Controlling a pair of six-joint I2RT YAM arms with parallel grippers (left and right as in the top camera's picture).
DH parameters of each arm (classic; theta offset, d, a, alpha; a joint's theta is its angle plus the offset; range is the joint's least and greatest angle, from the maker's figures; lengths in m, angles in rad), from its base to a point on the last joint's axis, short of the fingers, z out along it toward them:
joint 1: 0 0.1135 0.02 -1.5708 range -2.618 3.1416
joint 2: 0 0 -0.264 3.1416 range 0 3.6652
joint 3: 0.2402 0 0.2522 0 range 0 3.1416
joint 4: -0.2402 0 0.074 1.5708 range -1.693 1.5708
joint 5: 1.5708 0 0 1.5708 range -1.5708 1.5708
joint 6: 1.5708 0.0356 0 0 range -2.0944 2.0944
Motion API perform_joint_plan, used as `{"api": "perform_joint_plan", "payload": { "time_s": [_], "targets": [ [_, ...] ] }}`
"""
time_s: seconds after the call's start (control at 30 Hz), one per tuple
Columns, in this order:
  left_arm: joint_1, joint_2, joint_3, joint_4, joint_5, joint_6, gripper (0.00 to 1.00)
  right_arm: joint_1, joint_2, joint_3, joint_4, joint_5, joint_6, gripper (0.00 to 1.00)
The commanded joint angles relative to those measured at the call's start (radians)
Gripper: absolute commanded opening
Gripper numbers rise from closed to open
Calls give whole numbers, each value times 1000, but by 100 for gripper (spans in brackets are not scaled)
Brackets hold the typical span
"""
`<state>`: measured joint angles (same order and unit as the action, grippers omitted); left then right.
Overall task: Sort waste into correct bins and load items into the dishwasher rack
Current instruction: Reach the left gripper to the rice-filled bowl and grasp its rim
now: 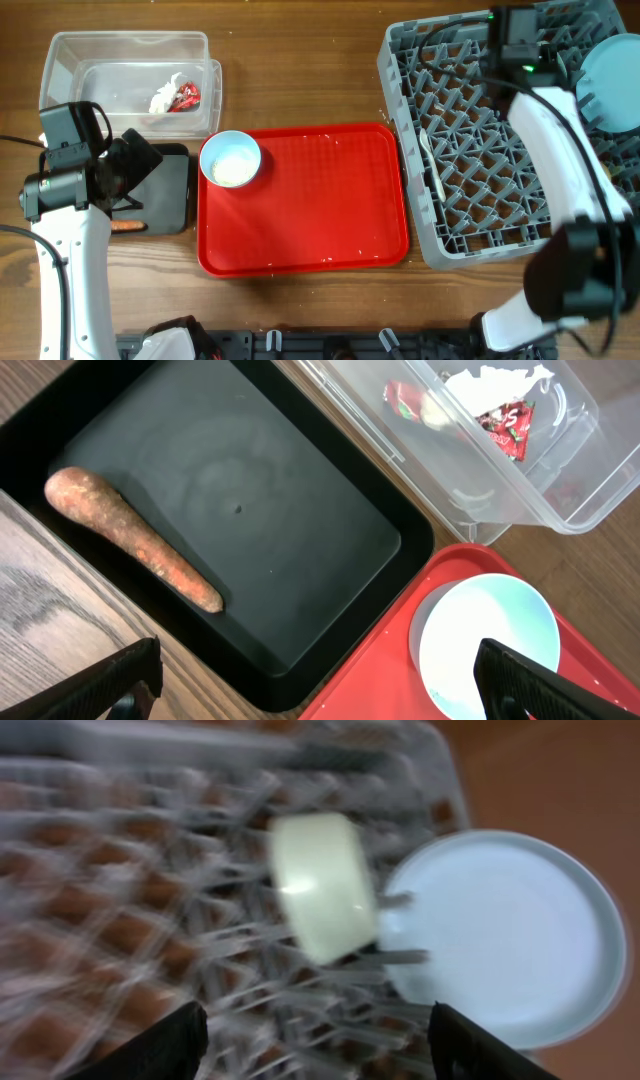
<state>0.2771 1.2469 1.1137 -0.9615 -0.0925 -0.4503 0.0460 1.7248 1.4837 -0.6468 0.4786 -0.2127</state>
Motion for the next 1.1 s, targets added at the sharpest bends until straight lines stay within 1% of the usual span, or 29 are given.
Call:
{"api": "perform_joint_plan", "payload": {
  "time_s": [0.0, 0.03, 0.07, 0.13, 0.2, 0.23, 0.3, 0.37, 0.4, 0.47, 0.53, 0.67, 0.73, 0.8, 0.83, 0.87, 0.93, 1.0, 1.07],
  "targets": [
    [6, -7, 5, 7, 20, -6, 98, 35, -114, 6, -102, -534, 37, 73],
    [5, -7, 5, 19, 67, -6, 97, 49, -137, 6, -146, -650, 56, 73],
    [-4, -7, 5, 30, 92, -6, 96, 63, -146, 6, -180, -720, 86, 74],
    [-43, -6, 5, 53, 100, -6, 96, 102, -143, 5, -242, -844, 111, 78],
    [-118, 10, 5, 86, 100, -6, 96, 154, -132, -7, -294, -926, 108, 81],
    [-160, 25, 5, 103, 100, -6, 96, 172, -128, -7, -316, -925, 108, 82],
    [-245, 66, 5, 138, 100, -5, 96, 202, -121, -7, -350, -920, 106, 88],
    [-346, 135, 5, 196, 100, 10, 96, 213, -116, -7, -371, -920, 105, 90],
    [-406, 184, 5, 240, 99, 45, 94, 213, -113, -7, -378, -920, 105, 91],
    [-475, 250, 5, 296, 93, 82, 94, 213, -110, -7, -388, -920, 106, 91],
    [-543, 333, 5, 344, 36, 84, 93, 213, -110, -7, -390, -921, 109, 91],
    [-607, 455, 5, 406, 12, 84, 90, 213, -110, -7, -395, -920, 111, 91],
    [-616, 502, 5, 419, 13, 78, 86, 213, -110, -7, -395, -921, 112, 91],
    [-618, 530, 5, 421, 12, 77, 77, 213, -110, -7, -395, -921, 111, 91],
    [-618, 548, 5, 421, 12, 77, 70, 213, -110, -7, -396, -921, 111, 91],
    [-618, 559, 5, 428, 13, 76, 60, 213, -110, -7, -395, -921, 111, 91],
    [-618, 579, 5, 439, 14, 72, 56, 213, -110, -7, -394, -921, 111, 91],
    [-618, 599, 5, 439, 14, 69, 46, 213, -110, -7, -395, -921, 111, 91],
    [-618, 607, 5, 435, 14, 69, 33, 213, -110, -7, -398, -920, 111, 90]
  ]
}}
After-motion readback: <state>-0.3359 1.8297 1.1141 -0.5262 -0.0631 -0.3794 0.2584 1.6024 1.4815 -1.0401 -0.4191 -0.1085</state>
